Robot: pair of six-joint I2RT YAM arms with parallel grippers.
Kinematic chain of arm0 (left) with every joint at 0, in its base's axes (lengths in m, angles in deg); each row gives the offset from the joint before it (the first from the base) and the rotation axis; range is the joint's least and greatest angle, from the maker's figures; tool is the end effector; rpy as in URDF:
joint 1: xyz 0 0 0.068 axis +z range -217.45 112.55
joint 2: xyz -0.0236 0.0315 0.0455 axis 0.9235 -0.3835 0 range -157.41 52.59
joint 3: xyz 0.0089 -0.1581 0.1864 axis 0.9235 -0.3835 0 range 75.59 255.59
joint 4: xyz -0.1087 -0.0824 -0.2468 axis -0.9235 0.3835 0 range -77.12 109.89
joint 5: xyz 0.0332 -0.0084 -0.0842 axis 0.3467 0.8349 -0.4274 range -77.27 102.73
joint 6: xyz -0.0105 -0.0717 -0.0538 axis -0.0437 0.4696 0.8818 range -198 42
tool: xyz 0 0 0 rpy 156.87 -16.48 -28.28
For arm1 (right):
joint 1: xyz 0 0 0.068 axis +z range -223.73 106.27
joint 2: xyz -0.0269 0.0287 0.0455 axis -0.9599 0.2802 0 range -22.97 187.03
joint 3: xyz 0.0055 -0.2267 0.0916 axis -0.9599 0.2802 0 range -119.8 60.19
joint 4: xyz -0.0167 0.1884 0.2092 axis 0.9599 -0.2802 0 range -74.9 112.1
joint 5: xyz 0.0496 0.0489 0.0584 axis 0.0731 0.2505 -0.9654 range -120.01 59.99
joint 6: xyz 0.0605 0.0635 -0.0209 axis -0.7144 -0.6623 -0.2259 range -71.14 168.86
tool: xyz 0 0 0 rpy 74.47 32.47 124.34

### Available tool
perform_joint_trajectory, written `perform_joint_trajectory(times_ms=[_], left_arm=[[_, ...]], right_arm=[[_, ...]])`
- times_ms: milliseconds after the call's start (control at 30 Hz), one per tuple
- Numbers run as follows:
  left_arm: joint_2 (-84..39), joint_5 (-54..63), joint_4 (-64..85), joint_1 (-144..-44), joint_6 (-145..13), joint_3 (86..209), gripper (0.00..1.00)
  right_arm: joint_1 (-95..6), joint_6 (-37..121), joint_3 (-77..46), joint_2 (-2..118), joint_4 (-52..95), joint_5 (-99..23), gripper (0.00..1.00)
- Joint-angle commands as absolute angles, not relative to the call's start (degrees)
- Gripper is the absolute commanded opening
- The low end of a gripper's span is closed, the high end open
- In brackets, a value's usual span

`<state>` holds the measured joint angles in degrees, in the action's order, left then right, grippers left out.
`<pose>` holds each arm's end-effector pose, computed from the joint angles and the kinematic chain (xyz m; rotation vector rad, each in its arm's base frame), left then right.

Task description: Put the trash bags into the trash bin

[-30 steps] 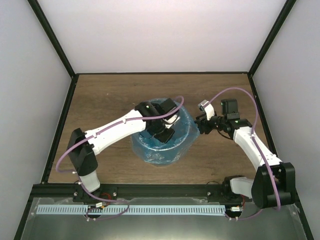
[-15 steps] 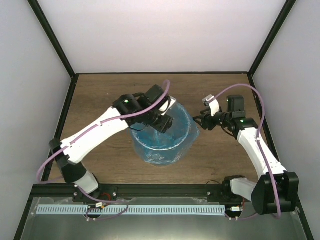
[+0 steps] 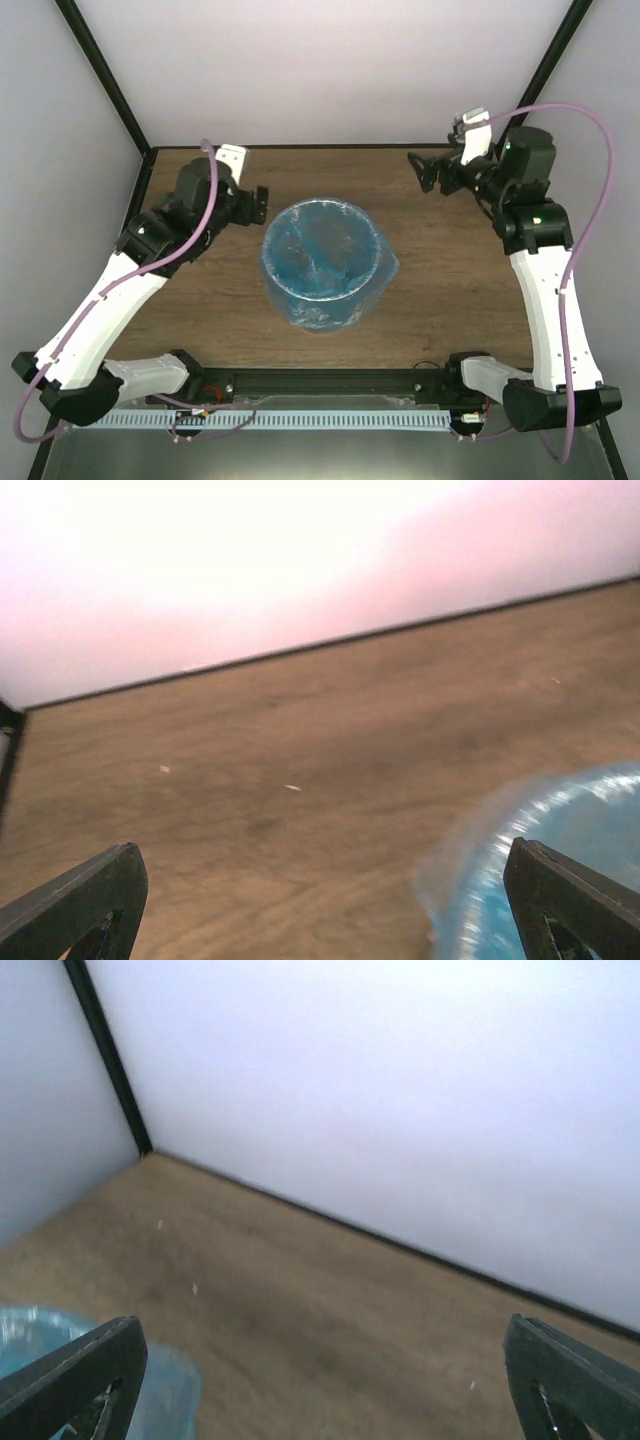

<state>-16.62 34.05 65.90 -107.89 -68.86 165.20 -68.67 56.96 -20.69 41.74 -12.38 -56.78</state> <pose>0.2408 -0.1668 0.4017 0.3562 2.0688 -0.1225 0.2935 0.0624 0.4118 -0.5271 1.7988 0.4039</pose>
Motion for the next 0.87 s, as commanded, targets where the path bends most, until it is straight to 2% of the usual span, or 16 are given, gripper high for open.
perform_joint_trajectory(times_ms=[0, 233, 833], left_arm=[[-12.1, 42.1, 55.0, -104.7, -73.8, 160.7, 1.0], [-3.6, 45.2, 43.7, -104.4, -75.2, 149.8, 1.0], [-4.5, 44.3, 46.1, -104.3, -73.6, 150.9, 1.0]], right_arm=[[-69.0, 49.0, -30.3, 43.8, -16.4, -50.5, 1.0], [-69.0, 44.1, -23.2, 38.8, -8.4, -41.6, 1.0], [-69.0, 45.8, -18.5, 35.7, -6.9, -41.7, 1.0]])
